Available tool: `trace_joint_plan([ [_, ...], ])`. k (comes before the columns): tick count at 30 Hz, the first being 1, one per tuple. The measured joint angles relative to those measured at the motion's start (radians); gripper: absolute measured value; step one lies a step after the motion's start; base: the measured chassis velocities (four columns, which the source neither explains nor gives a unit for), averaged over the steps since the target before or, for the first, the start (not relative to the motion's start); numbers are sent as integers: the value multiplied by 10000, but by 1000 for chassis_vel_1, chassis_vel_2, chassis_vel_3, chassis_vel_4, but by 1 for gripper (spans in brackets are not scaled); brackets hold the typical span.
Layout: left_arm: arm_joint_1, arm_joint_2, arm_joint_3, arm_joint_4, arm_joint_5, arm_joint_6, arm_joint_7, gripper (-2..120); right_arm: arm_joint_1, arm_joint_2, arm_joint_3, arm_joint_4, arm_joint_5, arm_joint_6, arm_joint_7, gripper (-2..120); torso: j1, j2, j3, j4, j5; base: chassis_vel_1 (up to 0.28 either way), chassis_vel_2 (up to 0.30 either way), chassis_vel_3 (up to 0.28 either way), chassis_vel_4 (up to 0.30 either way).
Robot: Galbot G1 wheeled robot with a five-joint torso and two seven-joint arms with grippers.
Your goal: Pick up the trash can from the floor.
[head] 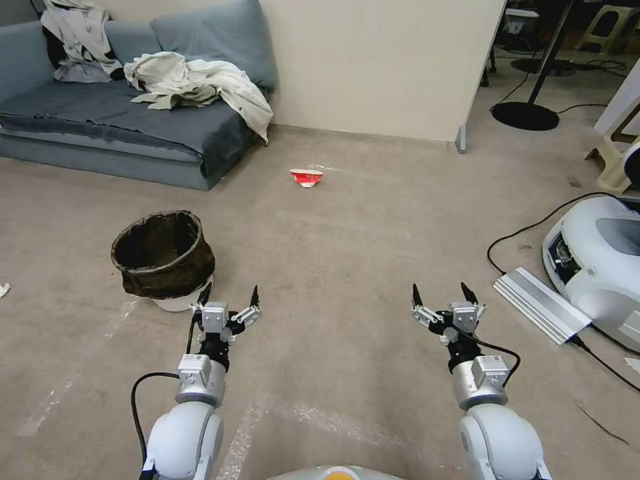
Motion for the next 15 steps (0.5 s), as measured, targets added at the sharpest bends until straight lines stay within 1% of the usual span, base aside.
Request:
trace_joint_plan([
  [15, 0, 0, 0, 0, 0, 0, 0, 100, 0, 0, 0, 0, 0, 0, 0, 100, 1, 0, 0, 0, 0, 0, 0, 0, 0],
])
